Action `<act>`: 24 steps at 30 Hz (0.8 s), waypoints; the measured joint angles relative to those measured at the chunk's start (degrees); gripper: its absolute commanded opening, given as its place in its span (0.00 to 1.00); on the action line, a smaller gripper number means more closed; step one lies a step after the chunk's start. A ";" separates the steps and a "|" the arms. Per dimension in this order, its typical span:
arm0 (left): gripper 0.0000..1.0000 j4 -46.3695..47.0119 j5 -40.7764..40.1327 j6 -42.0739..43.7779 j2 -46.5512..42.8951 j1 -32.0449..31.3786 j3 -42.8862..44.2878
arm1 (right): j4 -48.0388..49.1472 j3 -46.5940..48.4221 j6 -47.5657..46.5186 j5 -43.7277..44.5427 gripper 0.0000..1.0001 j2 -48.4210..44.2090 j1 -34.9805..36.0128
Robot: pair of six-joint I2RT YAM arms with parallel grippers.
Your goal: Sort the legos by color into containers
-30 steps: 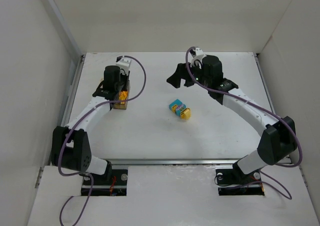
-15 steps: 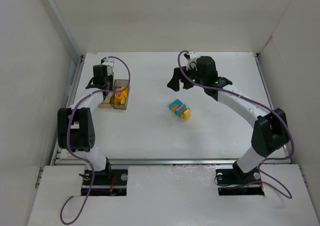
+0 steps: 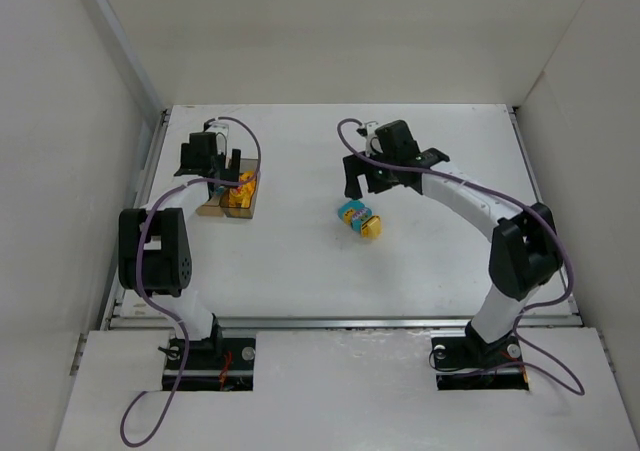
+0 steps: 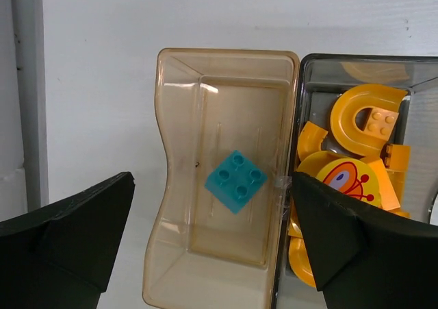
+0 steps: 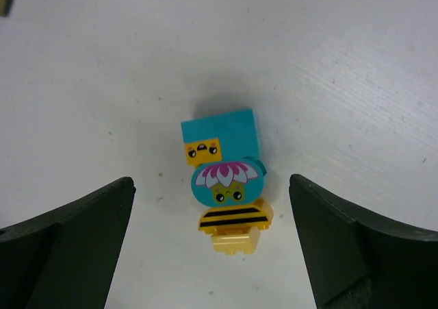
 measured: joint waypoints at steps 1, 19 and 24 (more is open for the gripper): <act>1.00 -0.02 0.00 0.04 -0.02 0.00 0.00 | -0.81 -0.39 -0.13 0.96 1.00 0.07 0.68; 1.00 -3.80 5.22 0.79 -14.58 -6.51 4.26 | -6.16 -2.47 -1.18 13.35 1.00 10.78 6.16; 0.97 -5.66 6.73 1.62 -15.67 -8.57 4.26 | -6.05 -2.47 -1.25 14.82 0.95 12.68 6.14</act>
